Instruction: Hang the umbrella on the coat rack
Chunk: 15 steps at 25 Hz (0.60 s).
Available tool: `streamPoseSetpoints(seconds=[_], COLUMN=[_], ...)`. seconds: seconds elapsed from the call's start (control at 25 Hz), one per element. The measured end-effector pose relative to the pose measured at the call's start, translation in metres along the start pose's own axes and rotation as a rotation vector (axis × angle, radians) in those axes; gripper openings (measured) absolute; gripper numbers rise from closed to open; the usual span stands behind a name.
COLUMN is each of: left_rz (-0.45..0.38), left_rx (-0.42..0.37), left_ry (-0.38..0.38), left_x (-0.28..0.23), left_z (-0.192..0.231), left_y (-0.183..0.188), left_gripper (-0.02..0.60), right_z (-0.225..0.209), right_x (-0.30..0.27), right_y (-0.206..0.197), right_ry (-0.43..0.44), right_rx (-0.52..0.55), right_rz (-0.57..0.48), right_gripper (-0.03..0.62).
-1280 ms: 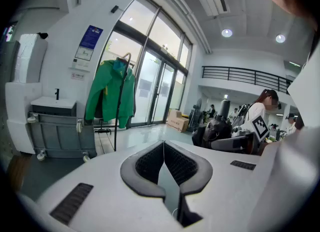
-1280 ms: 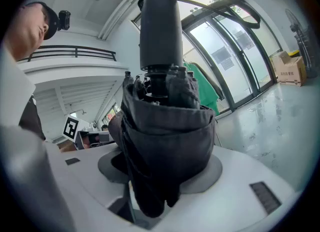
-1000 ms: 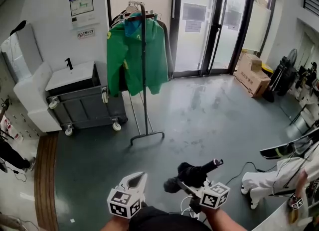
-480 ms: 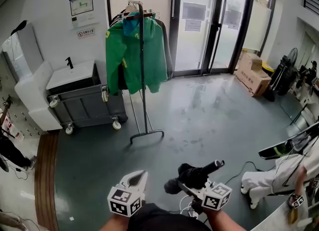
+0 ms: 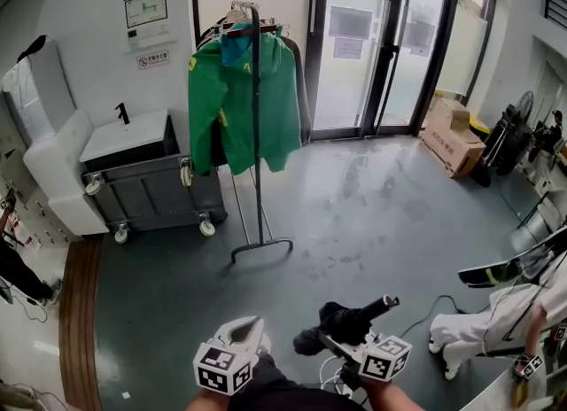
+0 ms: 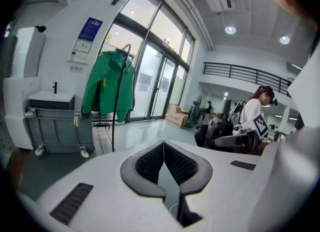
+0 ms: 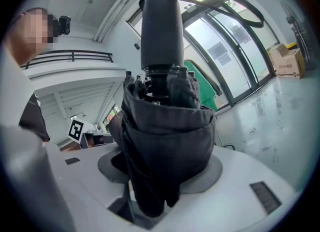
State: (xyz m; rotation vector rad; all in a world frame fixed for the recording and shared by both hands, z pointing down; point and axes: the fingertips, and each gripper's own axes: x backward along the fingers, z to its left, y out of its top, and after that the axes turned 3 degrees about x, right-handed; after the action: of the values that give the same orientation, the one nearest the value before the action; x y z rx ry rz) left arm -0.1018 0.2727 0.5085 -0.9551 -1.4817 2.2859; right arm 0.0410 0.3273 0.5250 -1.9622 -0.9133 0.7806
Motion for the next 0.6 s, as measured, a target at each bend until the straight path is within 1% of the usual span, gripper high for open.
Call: streamPoseSetpoints(seconds=[0.28, 0.44, 0.6], left_rz=[-0.032, -0.065, -0.06], left_rx=[0.015, 0.015, -0.007], left_ry=[-0.027, -0.057, -0.089], left_x=[-0.052, -0.083, -0.106], left_z=[0.062, 0.097, 0.128], left_y=[0.051, 0.09, 0.116], left_gripper=[0.015, 0.015, 0.017], right_z=[-0.028, -0.042, -0.051], right_x=[-0.065, -0.11, -0.148], right_y=[0.037, 0.074, 0.101], right_ry=[-0.028, -0.042, -0.068], right_rx=[0.031, 0.059, 0.062], right_rz=[0.042, 0.036, 0.025], right_gripper=[0.224, 0.224, 0.224])
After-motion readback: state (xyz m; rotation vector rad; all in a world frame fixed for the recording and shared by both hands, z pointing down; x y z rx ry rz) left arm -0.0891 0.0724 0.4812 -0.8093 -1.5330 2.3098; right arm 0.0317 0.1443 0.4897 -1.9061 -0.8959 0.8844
